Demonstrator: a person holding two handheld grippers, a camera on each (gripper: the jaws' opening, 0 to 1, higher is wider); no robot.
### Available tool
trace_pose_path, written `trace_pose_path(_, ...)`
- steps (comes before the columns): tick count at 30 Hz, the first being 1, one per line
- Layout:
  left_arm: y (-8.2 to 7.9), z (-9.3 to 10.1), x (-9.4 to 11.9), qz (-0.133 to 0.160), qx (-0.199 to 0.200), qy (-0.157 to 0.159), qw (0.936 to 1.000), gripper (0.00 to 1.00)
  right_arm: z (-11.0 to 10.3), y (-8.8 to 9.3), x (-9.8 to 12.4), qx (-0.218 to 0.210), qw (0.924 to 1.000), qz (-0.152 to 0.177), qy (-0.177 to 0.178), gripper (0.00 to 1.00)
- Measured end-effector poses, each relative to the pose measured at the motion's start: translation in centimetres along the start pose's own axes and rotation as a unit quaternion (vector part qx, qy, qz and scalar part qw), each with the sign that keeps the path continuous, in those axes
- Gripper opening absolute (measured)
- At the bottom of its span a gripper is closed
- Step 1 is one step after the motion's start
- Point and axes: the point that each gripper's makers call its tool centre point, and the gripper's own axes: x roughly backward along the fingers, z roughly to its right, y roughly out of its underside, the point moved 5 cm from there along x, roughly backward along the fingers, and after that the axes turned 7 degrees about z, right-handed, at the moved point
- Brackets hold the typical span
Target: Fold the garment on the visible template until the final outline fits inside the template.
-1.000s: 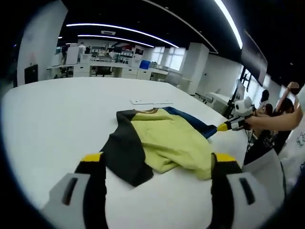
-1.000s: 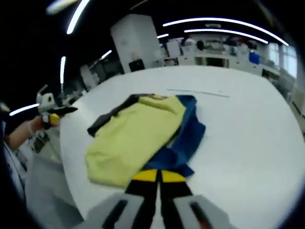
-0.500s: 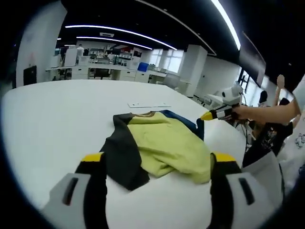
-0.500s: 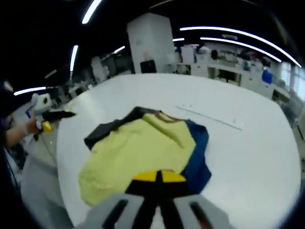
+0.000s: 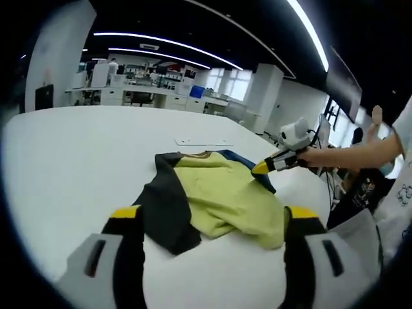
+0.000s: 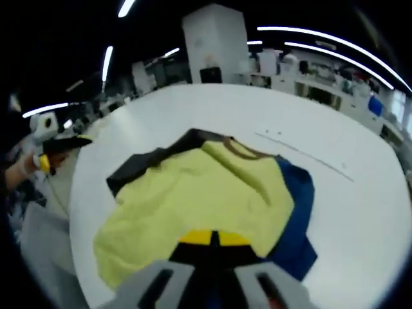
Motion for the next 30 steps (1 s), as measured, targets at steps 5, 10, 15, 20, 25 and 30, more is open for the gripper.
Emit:
trace_pose_path(5, 0.1, 0.1, -0.3, -0.005, -0.001, 0.003, 1.0000, 0.88, 0.2, -0.1, 0.7, -0.001, 0.9999, 0.011, -0.002, 0.04)
trace_pose_path(10, 0.2, 0.3, -0.5, -0.006, 0.002, 0.005, 1.0000, 0.90, 0.7, -0.4, 1.7, 0.004, 0.9996, 0.028, 0.003, 0.33)
trace_pose_path(15, 0.5, 0.5, -0.6, -0.012, -0.002, 0.006, 0.9999, 0.90, 2.0, 0.4, 2.7, -0.002, 0.9990, 0.043, 0.015, 0.61)
trace_pose_path(20, 1.0, 0.7, -0.6, -0.012, 0.006, 0.008, 0.9999, 0.90, 3.6, 1.5, 3.6, -0.033, 0.9981, 0.041, 0.032, 0.61)
trace_pose_path(25, 1.9, 0.9, -0.5, -0.018, 0.008, 0.011, 0.9998, 0.90, 4.6, 2.4, 4.3, -0.083, 0.9942, 0.053, 0.045, 0.47)
trace_pose_path(30, 2.0, 0.8, -0.4, -0.015, 0.018, 0.009, 0.9997, 0.90, 5.7, 3.5, 4.3, -0.121, 0.9896, 0.056, 0.054, 0.37)
